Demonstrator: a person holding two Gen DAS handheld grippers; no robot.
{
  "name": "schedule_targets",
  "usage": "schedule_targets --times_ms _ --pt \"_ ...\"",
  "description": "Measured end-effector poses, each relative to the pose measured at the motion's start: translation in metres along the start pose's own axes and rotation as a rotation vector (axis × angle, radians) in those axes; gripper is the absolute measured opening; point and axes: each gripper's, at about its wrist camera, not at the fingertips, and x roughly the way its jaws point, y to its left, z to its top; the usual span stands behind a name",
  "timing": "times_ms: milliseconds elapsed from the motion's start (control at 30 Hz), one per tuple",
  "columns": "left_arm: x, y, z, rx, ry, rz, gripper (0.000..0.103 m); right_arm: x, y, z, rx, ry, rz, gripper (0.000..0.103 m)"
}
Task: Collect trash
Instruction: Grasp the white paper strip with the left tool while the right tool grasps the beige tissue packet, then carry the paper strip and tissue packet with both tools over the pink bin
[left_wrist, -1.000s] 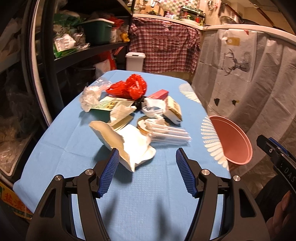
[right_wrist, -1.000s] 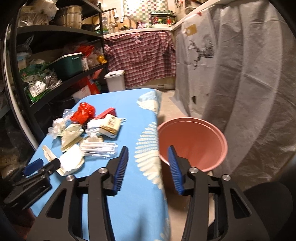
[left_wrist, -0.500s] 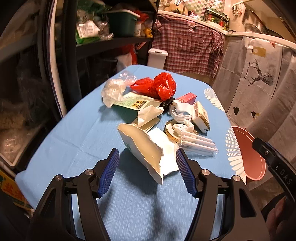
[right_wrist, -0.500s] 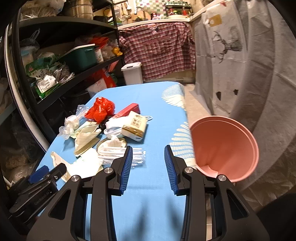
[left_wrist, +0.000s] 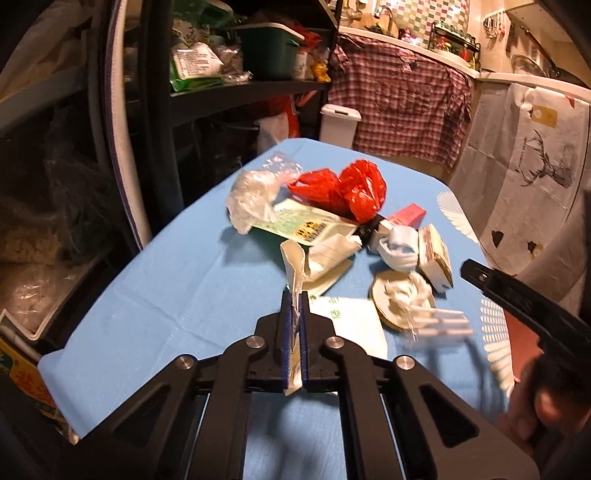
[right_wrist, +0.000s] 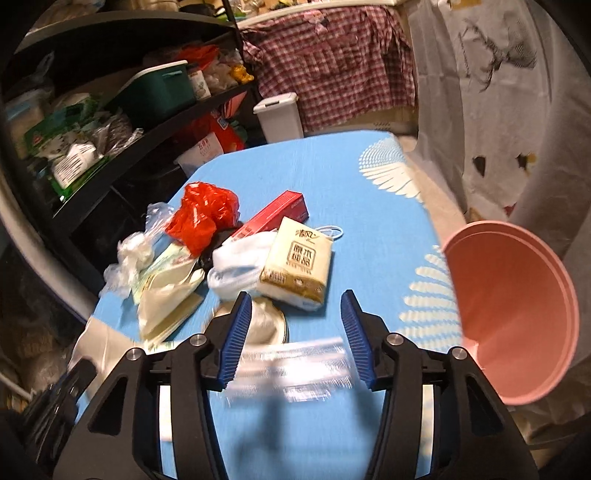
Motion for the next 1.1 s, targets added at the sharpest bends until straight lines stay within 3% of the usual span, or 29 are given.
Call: schedule_targets --times_ms 367,733,1100 --pt "0.008 0.014 0.008 -0.038 -0.019 0.037 0.002 0.06 -0.002 0.018 0.057 0.103 0.047 0.057" --pt "0.003 0.012 0.01 -0.034 -0.03 0.022 0.002 0.063 -0.004 0.016 0.048 0.114 0.043 0.056" --pt "-0.013 0.015 0.013 -0.032 -0.054 -0.004 0.002 0.038 -0.002 0.016 -0.013 0.093 0.061 0.027"
